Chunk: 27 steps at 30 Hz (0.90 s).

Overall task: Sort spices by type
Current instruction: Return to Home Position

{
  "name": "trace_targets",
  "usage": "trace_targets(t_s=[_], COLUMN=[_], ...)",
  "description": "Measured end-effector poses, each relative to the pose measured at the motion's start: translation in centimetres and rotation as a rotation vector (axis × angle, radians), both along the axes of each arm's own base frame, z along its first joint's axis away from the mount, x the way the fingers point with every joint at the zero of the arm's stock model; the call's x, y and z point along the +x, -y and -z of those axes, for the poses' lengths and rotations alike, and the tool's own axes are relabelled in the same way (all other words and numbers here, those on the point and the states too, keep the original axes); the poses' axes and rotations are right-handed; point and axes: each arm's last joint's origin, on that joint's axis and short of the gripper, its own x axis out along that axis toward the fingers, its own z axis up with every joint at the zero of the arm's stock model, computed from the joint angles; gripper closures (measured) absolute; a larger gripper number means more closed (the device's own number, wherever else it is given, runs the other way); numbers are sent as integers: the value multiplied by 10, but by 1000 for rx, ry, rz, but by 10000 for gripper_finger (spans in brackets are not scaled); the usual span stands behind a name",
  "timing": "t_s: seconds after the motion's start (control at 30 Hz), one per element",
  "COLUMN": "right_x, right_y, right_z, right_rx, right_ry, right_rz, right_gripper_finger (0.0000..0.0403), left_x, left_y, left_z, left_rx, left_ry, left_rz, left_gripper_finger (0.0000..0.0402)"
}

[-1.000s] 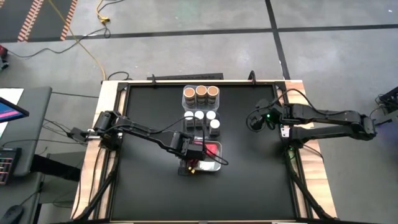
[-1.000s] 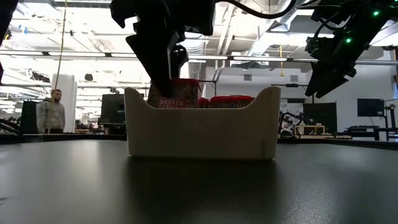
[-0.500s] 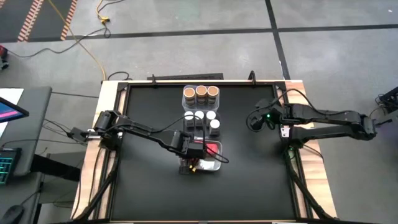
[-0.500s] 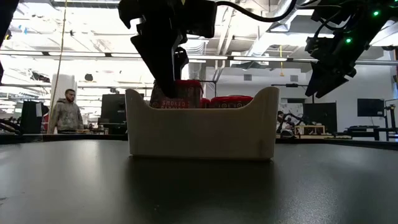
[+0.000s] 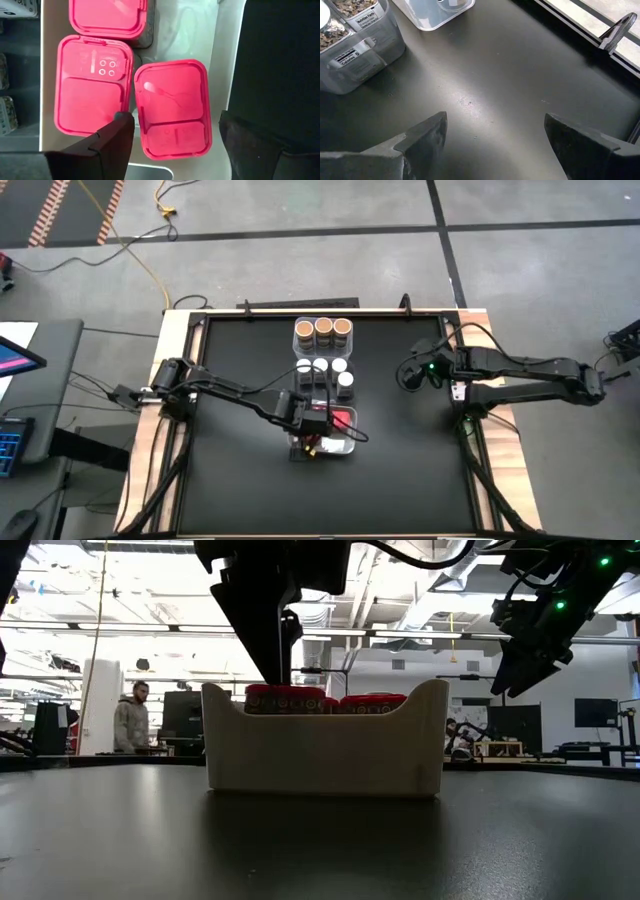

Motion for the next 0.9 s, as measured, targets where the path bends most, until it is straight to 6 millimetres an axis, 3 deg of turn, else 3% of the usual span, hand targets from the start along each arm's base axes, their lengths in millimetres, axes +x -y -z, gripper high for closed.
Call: trace_targets(t_s=[0.37,0.9], right_x=[0,0], right_y=[0,0], right_z=[0,0], right_rx=[0,0], right_ry=[0,0], right_rz=[0,0], right_gripper_finger=[39,39], left_x=[-5,-18], left_y=[-1,-4], left_z=[-21,-81], left_rx=[12,43], left_ry=[-59,-107], left_rz=[-59,-61], left_gripper_finger=[122,122])
